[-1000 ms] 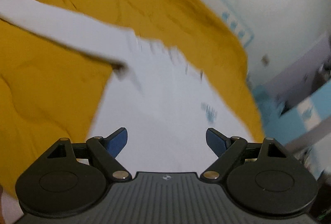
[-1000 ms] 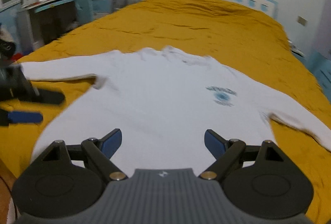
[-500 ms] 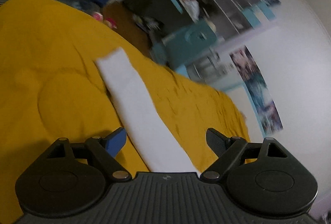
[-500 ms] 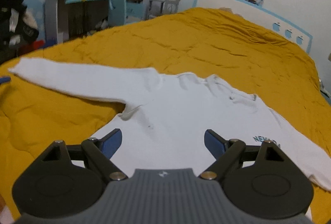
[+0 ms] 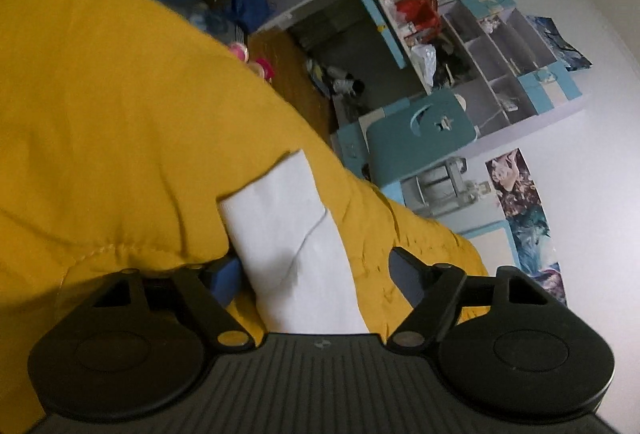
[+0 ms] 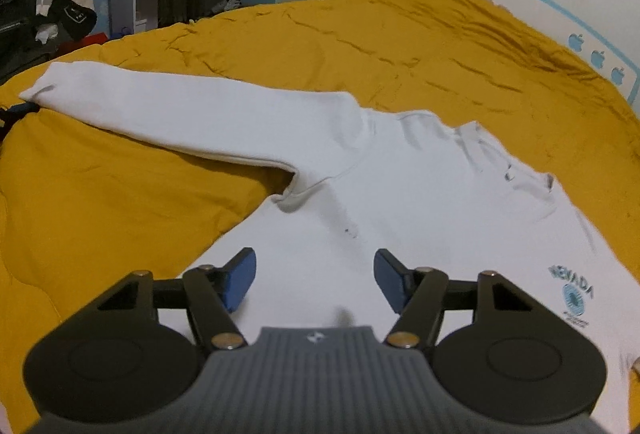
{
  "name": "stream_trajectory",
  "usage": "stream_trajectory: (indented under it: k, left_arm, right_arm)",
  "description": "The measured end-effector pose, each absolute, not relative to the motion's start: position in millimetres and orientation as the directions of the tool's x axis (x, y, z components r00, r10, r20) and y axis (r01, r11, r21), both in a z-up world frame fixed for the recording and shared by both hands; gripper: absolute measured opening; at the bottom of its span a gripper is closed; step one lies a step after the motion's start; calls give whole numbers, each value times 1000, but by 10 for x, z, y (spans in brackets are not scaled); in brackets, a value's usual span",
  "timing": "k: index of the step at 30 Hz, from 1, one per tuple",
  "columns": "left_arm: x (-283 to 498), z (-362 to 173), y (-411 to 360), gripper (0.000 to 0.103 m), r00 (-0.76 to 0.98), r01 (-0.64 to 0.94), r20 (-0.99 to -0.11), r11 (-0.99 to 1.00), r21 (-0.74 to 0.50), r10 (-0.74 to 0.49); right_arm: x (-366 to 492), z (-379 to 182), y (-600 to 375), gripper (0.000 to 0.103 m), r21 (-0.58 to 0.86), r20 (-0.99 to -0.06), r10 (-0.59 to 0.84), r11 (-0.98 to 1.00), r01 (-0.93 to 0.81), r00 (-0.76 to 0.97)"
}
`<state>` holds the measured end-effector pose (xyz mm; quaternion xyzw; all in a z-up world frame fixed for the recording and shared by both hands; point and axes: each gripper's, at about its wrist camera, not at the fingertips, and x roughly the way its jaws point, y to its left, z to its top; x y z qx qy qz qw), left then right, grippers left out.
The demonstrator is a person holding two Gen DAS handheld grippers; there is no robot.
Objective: Fold small clothes
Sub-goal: 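Reach the left gripper to a sleeve cuff and close on it, then lift the held sleeve and lay it across the body, open left gripper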
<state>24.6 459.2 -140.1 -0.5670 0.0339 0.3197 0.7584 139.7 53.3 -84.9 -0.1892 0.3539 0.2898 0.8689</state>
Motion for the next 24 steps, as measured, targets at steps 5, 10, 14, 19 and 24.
stream_trajectory:
  k: [5,10,14,19,24]
  left_arm:
    - [290,-1352,4562,5,763,-582,-433,217,-784,480]
    - [358,-1207,4493,5,769,-581,-411,266,-769,489]
    - [549,-877,4343,5,810,-527,-342,334,-782,476]
    - [1021,-277,3852,5,900,-390,-219,469,-792,378]
    - [1634,327,2900,5,983,-162,-75,615,-772,165]
  right_arm:
    - [1383,-895,494,62,-131,-738,360,754,-643,571]
    - [1403,-830,251,64,-128,-736,338,780,-612,586]
    - [1407,-750,-65,69,-119,-727,318,814,-568,609]
    - [1426,-735,-568,69,-84,-733,286,862,-500,617]
    - [1416,-780,-1121,69,-83,-739,229,902,-423,633]
